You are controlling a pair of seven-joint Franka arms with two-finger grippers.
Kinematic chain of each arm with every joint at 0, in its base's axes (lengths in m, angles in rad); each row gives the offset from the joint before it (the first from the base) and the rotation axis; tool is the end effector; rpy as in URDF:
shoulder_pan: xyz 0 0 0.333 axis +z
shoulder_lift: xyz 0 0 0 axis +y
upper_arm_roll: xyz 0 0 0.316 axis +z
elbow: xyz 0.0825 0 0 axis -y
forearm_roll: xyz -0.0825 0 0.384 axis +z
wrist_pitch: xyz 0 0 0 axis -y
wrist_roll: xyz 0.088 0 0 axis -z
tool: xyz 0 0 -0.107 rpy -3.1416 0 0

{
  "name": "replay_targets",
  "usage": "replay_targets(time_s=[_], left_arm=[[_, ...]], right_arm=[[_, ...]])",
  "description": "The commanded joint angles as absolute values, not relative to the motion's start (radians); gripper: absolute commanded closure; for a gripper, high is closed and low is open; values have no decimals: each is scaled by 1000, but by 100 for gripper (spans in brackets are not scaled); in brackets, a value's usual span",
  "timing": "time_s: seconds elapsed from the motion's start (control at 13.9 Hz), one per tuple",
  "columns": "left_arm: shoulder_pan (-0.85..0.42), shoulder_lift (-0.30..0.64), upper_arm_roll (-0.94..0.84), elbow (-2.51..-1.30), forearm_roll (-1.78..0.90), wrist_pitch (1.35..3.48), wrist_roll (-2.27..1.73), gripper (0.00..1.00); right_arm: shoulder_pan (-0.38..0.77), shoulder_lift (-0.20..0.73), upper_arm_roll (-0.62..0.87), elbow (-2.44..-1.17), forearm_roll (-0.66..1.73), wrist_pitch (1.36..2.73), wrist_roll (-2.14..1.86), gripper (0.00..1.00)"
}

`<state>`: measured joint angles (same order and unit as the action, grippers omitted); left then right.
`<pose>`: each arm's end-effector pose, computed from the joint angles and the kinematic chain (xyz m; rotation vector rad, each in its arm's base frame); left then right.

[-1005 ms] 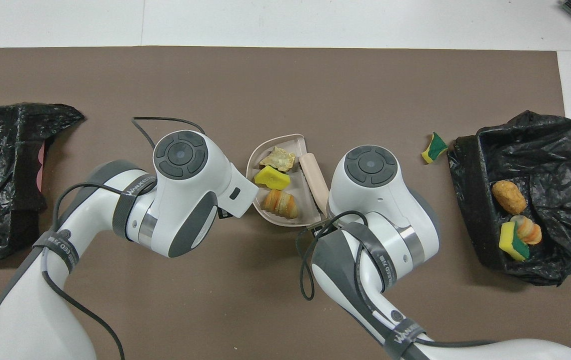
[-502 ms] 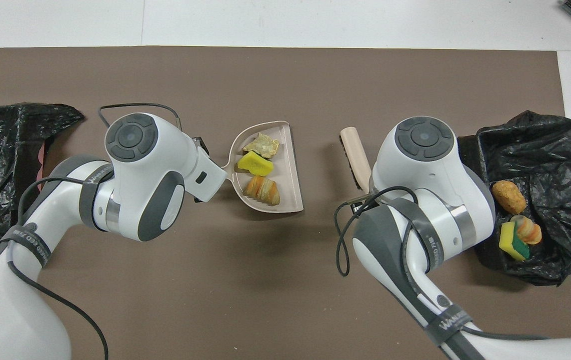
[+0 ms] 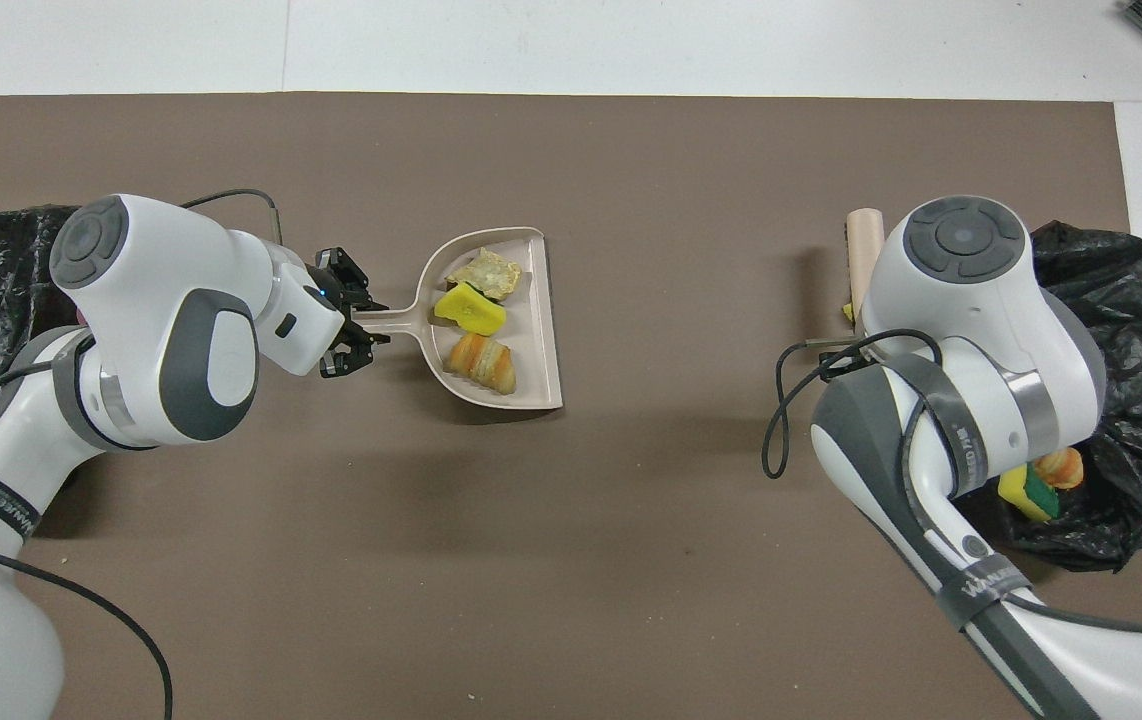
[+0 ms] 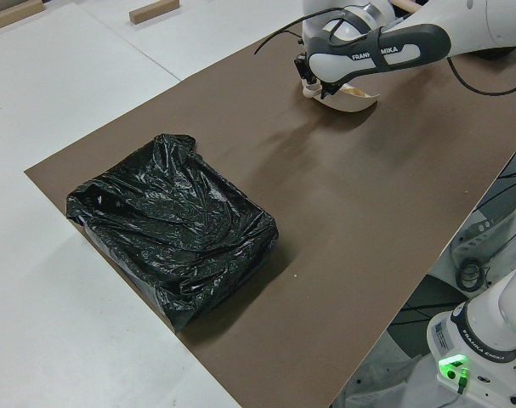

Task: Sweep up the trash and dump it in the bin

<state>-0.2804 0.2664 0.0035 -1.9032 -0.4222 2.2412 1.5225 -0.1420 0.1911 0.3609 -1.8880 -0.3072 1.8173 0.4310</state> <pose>0.5963 -0.1820 0.3695 2.0643 -2.0151 0.3708 0.5682 0.0930 0.3951 2.8433 -0.1383 -0.2316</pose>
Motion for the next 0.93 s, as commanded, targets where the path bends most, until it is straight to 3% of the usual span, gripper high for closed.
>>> replay_targets(time_s=[0.0, 0.57, 0.79, 0.86], left_arm=[[-284, 252, -2, -1928, -456, 2259, 1546, 100], [-285, 253, 8, -1944, -103, 2278, 1353, 100], [-278, 250, 8, -1945, -92, 2252, 1351, 94], [-278, 249, 9, -1945, -91, 2250, 1351, 84]], right_arm=[[-164, 216, 377, -1891, -374, 1838, 553, 100], [-192, 281, 377, -1927, -465, 1841, 591, 100], [-178, 285, 385, -1924, -466, 1833, 583, 100], [-163, 284, 391, -1925, -454, 1827, 580, 100]])
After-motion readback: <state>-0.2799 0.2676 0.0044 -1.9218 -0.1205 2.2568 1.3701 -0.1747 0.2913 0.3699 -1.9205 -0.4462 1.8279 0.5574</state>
